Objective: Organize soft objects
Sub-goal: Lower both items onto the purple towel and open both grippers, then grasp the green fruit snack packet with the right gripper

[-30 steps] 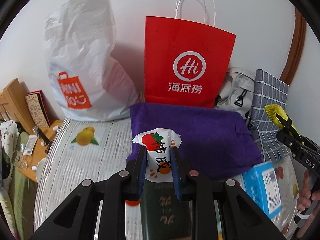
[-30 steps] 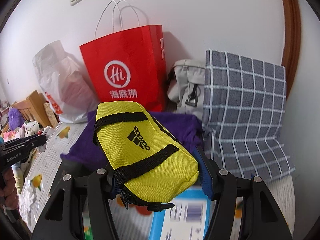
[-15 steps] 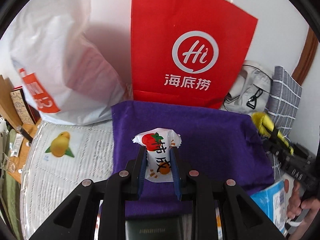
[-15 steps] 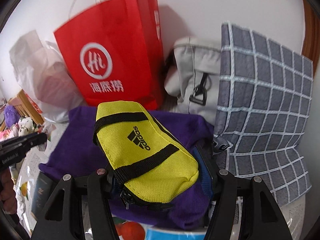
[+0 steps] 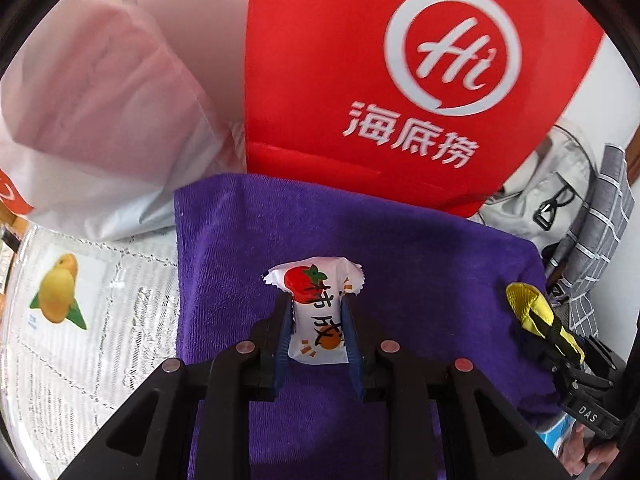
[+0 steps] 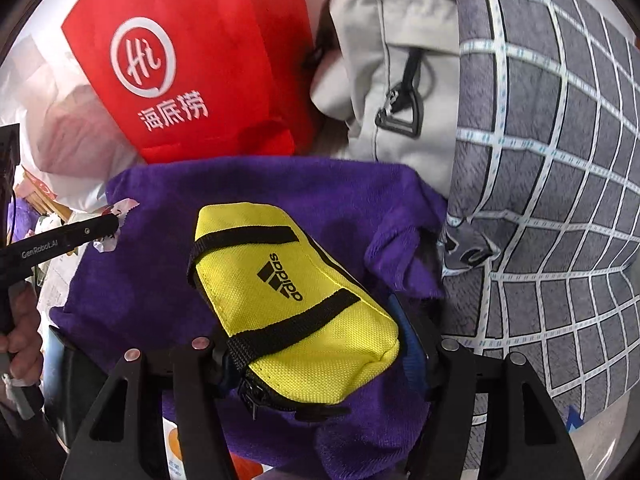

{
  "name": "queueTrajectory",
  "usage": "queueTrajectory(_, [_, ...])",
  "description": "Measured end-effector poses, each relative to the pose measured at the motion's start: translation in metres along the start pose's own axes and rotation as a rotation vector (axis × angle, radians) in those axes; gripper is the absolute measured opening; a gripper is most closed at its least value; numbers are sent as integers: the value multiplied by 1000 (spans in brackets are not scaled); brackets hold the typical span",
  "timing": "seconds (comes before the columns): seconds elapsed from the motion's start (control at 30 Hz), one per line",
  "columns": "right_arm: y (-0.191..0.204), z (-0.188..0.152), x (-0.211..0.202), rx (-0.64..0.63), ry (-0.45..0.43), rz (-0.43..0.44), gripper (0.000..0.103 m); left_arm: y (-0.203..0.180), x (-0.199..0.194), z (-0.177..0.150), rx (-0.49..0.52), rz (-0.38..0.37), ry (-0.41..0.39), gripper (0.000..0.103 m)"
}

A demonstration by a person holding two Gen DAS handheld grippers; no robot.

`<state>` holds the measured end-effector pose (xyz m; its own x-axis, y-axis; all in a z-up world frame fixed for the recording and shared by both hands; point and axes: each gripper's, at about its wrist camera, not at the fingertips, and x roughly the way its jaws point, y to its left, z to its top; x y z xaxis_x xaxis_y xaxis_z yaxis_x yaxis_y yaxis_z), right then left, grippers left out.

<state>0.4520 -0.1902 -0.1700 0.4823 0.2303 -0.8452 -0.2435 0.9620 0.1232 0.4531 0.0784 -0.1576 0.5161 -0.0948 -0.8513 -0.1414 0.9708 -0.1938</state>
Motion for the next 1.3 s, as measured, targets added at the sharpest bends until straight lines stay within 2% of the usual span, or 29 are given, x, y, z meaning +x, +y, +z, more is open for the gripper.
queueTrajectory(0.07, [-2, 0, 3, 3, 4, 5, 65, 1, 2, 0, -6, -9, -4, 28])
queueTrajectory(0.2, [-1, 0, 7, -3, 17, 35, 66, 1, 0, 1, -10, -36, -23, 27])
queueTrajectory(0.3, [2, 0, 9, -17, 17, 30, 73, -1, -1, 0, -12, -51, -18, 27])
queueTrajectory(0.4, [6, 0, 2, -26, -10, 21, 74, -2, -4, 1, -11, -51, -14, 34])
queueTrajectory(0.53, [12, 1, -8, -42, -49, 8, 75, -7, -16, 0, 11, -34, -31, 49])
queueTrajectory(0.6, [14, 2, -14, -48, -63, -4, 75, -10, -26, -2, 23, -31, -44, 53])
queueTrajectory(0.77, [19, -1, -29, -45, -91, -24, 75, -16, -52, -7, 43, -29, -75, 57])
queueTrajectory(0.8, [17, -4, -36, -32, -100, -16, 75, -16, -60, -10, 42, -32, -85, 60])
queueTrajectory(0.93, [21, -18, -55, 6, -124, 45, 75, -18, -86, -25, 74, -16, -107, 61])
queueTrajectory(1.0, [25, -30, -67, 0, -126, 30, 75, -19, -102, -34, 98, -5, -140, 61])
queueTrajectory(1.13, [48, -57, -91, -68, -157, -63, 75, -13, -130, -53, 100, -10, -163, 61])
queueTrajectory(1.2, [55, -71, -101, -60, -141, -40, 75, -8, -143, -65, 85, -38, -159, 61])
queueTrajectory(1.3, [65, -96, -117, -50, -138, -6, 75, -1, -158, -85, 76, -40, -160, 61])
